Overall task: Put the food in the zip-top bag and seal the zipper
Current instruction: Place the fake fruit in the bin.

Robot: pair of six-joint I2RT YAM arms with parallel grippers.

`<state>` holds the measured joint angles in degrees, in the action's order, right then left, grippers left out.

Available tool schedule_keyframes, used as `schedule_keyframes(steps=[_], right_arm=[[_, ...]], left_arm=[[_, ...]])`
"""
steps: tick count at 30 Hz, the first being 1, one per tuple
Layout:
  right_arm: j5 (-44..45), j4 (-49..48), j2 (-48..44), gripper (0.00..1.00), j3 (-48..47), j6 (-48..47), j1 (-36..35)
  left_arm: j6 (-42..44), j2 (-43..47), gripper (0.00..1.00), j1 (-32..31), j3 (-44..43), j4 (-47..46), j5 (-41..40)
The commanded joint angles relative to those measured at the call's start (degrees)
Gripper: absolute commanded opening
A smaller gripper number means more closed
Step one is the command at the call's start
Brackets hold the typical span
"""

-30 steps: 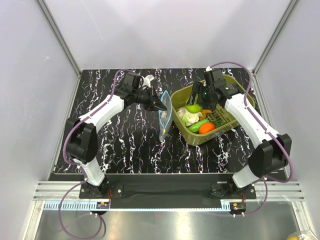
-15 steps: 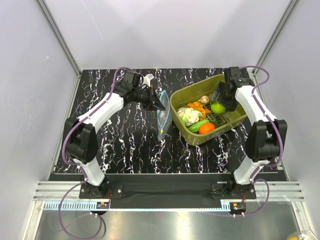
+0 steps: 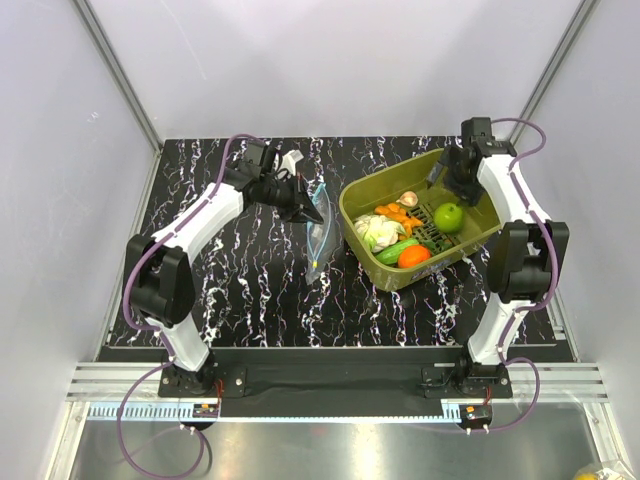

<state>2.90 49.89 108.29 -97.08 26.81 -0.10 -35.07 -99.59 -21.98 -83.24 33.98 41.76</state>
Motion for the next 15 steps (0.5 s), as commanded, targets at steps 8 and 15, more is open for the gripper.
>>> schedule_keyframes(steps=[8, 15], right_arm=[[-15.27, -13.49, 5.07, 0.86, -2.15, -0.08, -1.57], [-15.90, -17.54, 10.71, 0.82, -1.81, -0.01, -1.57]], left_arm=[[1.50, 2.82, 0.06, 1.06, -1.92, 0.48, 0.17], [1.76, 2.38, 0.07, 1.32, -2.36, 1.44, -0.01]])
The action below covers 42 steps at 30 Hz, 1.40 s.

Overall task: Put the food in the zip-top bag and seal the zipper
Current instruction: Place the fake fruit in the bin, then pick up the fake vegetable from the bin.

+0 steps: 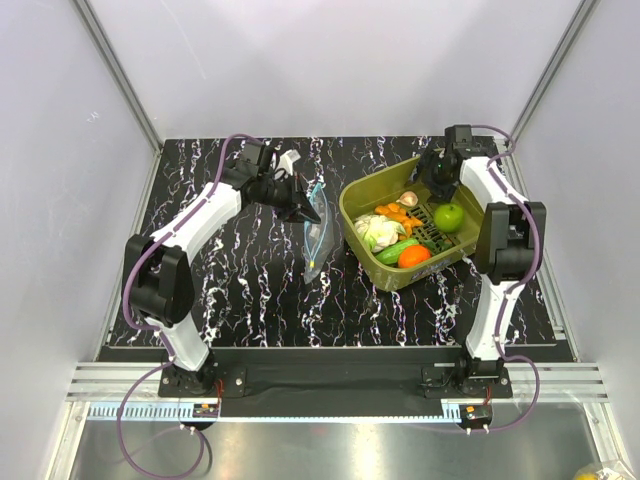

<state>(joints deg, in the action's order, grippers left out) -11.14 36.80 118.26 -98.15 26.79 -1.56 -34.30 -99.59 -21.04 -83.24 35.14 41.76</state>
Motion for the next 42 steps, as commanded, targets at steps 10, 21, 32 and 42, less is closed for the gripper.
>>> schedule_keyframes(steps=[10, 21, 32, 42], right_arm=[[-2.23, -8.87, 5.75, 0.75, -0.36, 3.11, -3.27], [7.97, -13.47, 0.76, 0.75, 8.04, -0.34, -7.84], [9.90, -25.27, -0.83, 0.78, 15.17, 1.34, -8.81], [17.19, -32.05, -2.42, 0.81, 15.62, -4.28, -9.33]], left_arm=[[1.96, 2.65, 0.07, 1.09, -2.71, 2.66, -1.24], [1.87, 3.00, 0.08, 1.26, -2.71, 2.48, -1.94], [2.49, 3.53, 0.08, 1.26, -2.54, 3.63, -2.03], [2.75, 5.11, 0.08, 1.26, -1.58, 3.45, -2.12]])
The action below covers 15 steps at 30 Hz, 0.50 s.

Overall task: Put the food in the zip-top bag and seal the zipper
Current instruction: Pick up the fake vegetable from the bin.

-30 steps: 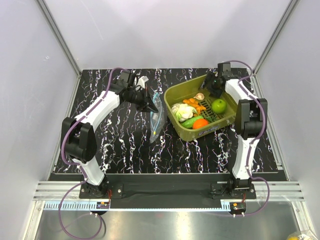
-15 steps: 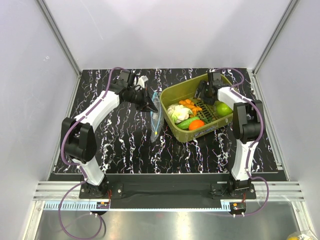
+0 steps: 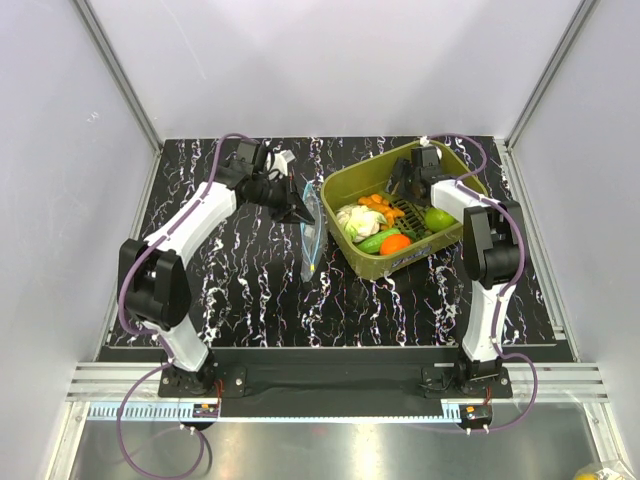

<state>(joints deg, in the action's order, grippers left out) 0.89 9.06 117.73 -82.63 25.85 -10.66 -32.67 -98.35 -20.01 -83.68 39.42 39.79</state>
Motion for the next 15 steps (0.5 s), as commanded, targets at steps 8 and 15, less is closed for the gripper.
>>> schedule_keyframes(steps=[8, 15], right_arm=[[8.34, -8.27, -4.97, 0.78, 2.92, -8.17, -0.51], [7.20, -11.17, -2.43, 0.77, 2.74, -8.27, -0.51]], left_arm=[[1.38, 6.58, 0.08, 0.32, 1.59, -1.27, -0.77], [0.23, 8.26, 0.09, 0.23, 4.66, -2.94, -0.86]])
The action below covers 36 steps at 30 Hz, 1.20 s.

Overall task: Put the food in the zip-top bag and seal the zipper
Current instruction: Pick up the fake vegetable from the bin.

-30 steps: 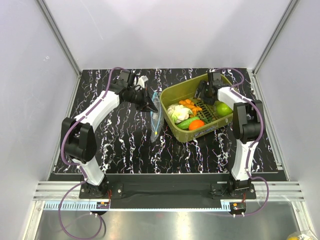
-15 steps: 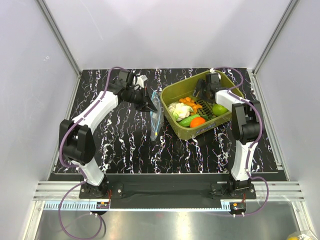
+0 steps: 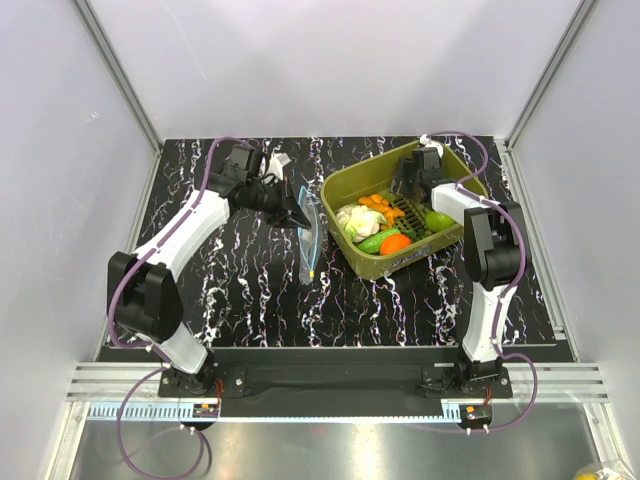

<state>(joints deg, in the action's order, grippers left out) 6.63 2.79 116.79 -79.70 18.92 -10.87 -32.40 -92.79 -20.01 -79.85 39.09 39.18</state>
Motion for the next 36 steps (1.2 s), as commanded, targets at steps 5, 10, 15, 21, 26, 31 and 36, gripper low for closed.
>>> schedule_keyframes(steps=[5, 10, 15, 21, 26, 31, 36], right_arm=[[0.93, -5.42, 0.98, 0.73, -3.00, -1.60, -0.29], [-0.65, -3.85, 4.14, 0.58, -7.30, -1.78, -0.29], [-1.01, -3.05, 4.14, 0.53, -7.84, -1.34, -0.20], [-0.22, 1.78, 5.90, 0.46, -10.21, -1.60, -0.29], [-1.27, 1.78, 1.61, 0.46, -8.02, -1.34, -0.29], [-4.33, 5.38, -8.06, 0.45, -6.00, -1.60, -0.38], [-5.84, 11.36, -17.27, 0.45, -6.08, -3.19, -3.01]], left_arm=[[-0.12, 3.58, 0.09, 0.23, 2.16, -2.79, -0.86], [-0.03, 3.58, 0.09, 0.23, 1.90, -2.27, -1.56], [0.76, 2.27, 0.09, 0.23, -0.74, -0.95, -2.35], [1.46, 1.12, 0.09, 0.23, -2.32, 0.19, -2.62], [2.52, 0.77, 0.09, 0.23, -4.08, 2.13, -3.14], [3.92, -0.63, 0.10, 0.23, -7.06, 5.20, -5.16], [3.93, -0.20, 0.10, 0.23, -6.98, 5.29, -5.87]])
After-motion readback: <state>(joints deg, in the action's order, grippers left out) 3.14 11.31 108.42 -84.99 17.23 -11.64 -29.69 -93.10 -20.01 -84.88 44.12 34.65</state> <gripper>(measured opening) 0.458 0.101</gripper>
